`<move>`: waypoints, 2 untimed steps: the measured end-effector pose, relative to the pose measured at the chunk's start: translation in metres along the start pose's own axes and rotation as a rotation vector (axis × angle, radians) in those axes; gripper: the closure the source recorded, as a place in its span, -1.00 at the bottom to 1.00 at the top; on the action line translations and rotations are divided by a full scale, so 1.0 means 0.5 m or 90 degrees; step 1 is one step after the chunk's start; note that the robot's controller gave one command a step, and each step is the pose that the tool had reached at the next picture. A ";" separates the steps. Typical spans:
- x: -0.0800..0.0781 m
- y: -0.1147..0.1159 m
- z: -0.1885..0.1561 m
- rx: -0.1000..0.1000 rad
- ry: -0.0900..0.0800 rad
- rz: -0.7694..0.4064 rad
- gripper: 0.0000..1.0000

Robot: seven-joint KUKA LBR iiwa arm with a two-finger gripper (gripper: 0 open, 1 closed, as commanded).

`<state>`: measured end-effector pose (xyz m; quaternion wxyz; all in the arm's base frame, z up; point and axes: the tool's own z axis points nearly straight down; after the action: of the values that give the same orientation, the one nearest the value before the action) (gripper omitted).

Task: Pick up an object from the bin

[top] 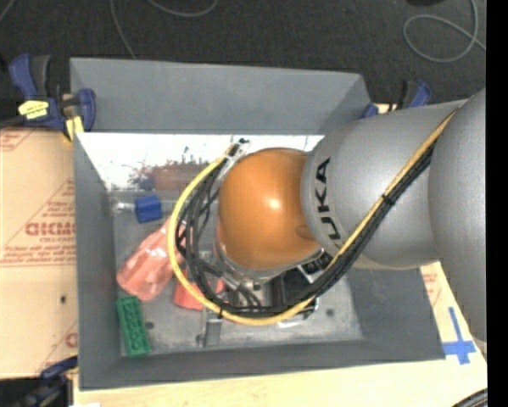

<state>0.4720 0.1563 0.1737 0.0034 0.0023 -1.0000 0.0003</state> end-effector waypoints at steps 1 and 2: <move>-0.004 -0.002 -0.009 -0.001 -0.005 0.003 -1.00; -0.005 -0.079 0.028 -0.002 -0.003 0.088 -1.00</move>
Offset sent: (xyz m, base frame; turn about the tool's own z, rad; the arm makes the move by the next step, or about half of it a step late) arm 0.0023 -0.0668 -0.0262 0.2301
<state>0.4745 0.1167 0.1597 0.0006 -0.0670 -0.9978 -0.0011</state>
